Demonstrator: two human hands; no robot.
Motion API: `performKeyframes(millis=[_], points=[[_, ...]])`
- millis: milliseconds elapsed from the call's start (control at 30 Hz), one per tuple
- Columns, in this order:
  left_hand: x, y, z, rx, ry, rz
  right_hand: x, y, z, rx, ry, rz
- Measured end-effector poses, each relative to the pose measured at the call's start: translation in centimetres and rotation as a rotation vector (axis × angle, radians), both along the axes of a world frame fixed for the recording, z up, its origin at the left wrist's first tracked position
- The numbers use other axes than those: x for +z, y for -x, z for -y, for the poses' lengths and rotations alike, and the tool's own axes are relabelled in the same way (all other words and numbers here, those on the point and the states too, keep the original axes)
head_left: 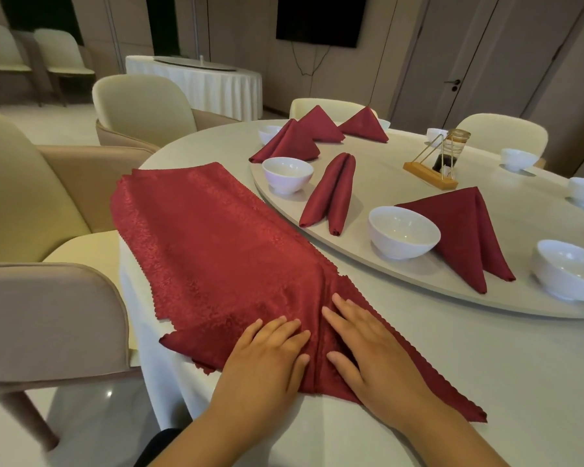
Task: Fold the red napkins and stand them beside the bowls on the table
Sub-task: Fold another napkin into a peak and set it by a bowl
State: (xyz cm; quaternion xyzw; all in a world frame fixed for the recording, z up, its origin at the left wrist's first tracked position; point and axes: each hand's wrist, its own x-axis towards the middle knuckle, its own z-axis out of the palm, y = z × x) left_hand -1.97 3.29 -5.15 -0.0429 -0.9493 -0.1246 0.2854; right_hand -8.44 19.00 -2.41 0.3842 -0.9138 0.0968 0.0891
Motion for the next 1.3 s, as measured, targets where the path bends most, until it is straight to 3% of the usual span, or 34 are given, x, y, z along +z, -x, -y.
performKeyframes(millis=[167, 333, 500, 667, 833, 1000, 1167, 1300], points=[[0.3, -0.2, 0.3, 0.028, -0.057, -0.005, -0.6, 0.2, 0.1, 0.025, -0.039, -0.075], [1.5, -2.3, 4.5, 0.285, -0.132, 0.070, -1.0, 0.5, 0.2, 0.010, -0.033, -0.089], [4.3, -4.1, 7.4, 0.466, -0.511, 0.315, -0.5, 0.2, 0.2, 0.027, -0.055, -0.027], [4.7, -4.1, 8.6, 0.389, -0.837, 0.498, -0.4, 0.1, 0.3, 0.004, -0.086, 0.017], [5.0, -4.8, 8.8, 0.252, -0.941, 0.536, -0.7, 0.1, 0.3, 0.023, -0.097, -0.001], [6.8, -4.7, 8.4, 0.075, -1.239, 0.419, -0.3, 0.4, 0.2, 0.073, -0.123, 0.107], [9.7, -3.0, 5.4, -0.053, -1.241, 0.236, 0.0, 0.7, -0.1, 0.135, 0.013, 0.271], [12.0, -1.2, 2.4, -0.202, -1.169, 0.193, 1.4, 1.0, -1.0, 0.032, 0.404, 0.576]])
